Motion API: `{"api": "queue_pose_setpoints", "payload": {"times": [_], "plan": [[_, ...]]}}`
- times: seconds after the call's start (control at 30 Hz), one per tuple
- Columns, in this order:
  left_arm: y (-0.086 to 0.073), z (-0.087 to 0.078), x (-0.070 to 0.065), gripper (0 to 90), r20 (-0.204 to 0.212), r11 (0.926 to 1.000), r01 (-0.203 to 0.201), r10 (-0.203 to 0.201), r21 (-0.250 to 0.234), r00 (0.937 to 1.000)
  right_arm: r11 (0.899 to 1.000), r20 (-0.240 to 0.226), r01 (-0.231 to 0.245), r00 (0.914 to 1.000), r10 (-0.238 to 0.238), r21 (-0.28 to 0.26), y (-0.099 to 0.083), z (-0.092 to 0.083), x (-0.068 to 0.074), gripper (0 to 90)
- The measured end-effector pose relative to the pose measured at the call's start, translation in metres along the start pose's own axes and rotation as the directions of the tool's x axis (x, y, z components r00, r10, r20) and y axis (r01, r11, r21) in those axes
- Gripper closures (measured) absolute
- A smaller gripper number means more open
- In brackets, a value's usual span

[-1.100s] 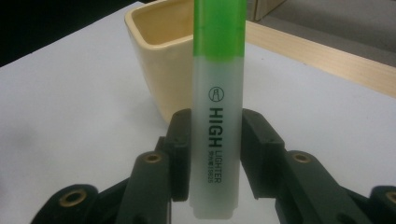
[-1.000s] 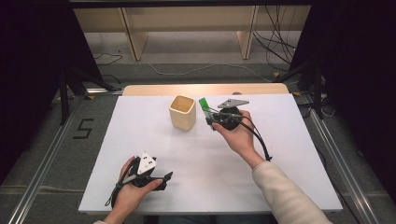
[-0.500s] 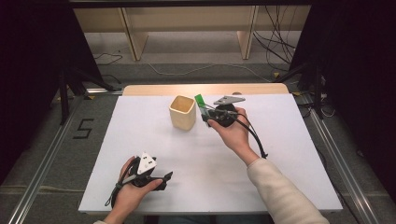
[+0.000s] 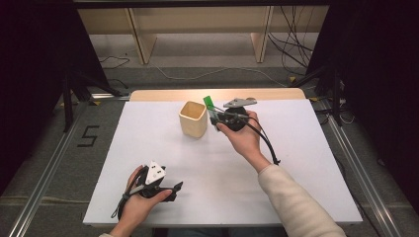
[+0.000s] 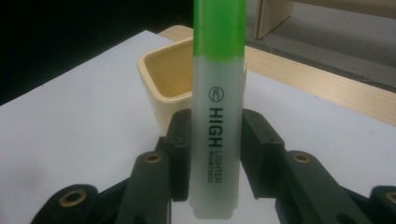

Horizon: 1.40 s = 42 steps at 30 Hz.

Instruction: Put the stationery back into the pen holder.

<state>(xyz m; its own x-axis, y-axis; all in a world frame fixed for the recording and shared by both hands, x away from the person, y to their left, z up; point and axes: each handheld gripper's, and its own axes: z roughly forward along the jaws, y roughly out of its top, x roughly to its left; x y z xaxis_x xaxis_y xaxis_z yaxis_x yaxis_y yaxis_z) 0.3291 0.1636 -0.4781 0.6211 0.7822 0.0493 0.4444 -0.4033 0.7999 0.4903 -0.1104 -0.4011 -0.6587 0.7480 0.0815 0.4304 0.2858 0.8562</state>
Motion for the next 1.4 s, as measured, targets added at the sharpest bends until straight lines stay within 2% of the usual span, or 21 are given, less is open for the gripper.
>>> {"api": "queue_pose_setpoints", "payload": {"times": [0.83, 1.4], "plan": [[0.000, 0.000, 0.000, 18.8, 0.001, 1.0000, 0.001, -0.001, -0.001, 1.0000, 0.999, -0.004, 0.013, 0.9999, -0.013, -0.046, 0.022, 0.009, 0.007, 66.2], [0.000, 0.000, 0.000, 18.9, 0.003, 1.0000, 0.002, -0.002, -0.001, 1.0000, 0.999, -0.005, 0.010, 0.9999, -0.010, -0.051, 0.030, 0.018, 0.008, 66.2]]}}
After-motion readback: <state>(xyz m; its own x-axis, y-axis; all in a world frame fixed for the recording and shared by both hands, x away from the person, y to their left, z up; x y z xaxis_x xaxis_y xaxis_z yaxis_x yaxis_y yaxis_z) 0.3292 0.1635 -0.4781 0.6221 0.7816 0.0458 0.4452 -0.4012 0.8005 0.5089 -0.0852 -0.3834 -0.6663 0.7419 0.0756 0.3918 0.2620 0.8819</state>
